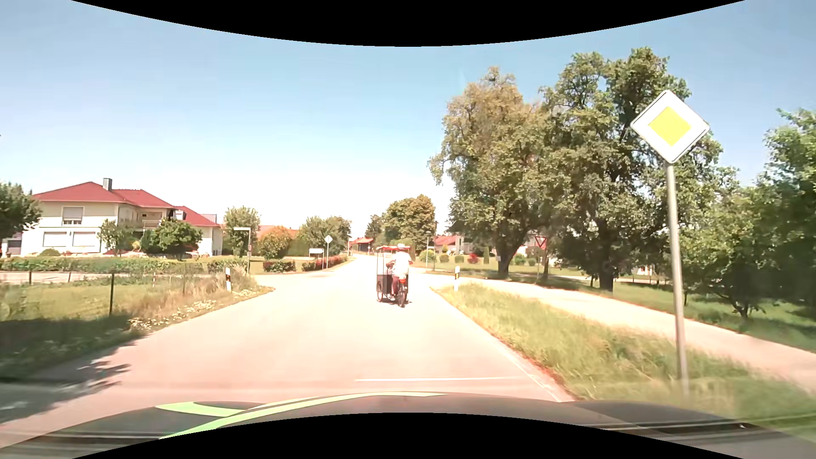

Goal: Follow the waypoints while adhering to traffic rules and regulations

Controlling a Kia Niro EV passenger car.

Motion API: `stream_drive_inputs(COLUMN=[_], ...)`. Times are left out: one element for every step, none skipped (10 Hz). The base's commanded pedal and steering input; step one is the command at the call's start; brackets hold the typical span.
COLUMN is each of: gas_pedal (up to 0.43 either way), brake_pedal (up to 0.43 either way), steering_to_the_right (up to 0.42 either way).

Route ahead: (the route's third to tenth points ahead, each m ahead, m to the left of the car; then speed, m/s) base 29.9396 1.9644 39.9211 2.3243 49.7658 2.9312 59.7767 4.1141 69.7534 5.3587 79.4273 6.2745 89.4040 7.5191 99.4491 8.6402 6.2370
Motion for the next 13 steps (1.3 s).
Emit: stream_drive_inputs(gas_pedal=[0.0, 0.0, 0.0, 0.0, 0.0, 0.0, 0.0, 0.0, 0.0, 0.0, 0.087, 0.138, 0.177], brake_pedal=[0.256, 0.256, 0.256, 0.256, 0.256, 0.201, 0.0, 0.0, 0.0, 0.0, 0.0, 0.0, 0.0], steering_to_the_right=[-0.007, -0.007, -0.008, -0.011, -0.012, -0.012, -0.014, -0.017, -0.02, -0.022, -0.022, -0.023, -0.024])
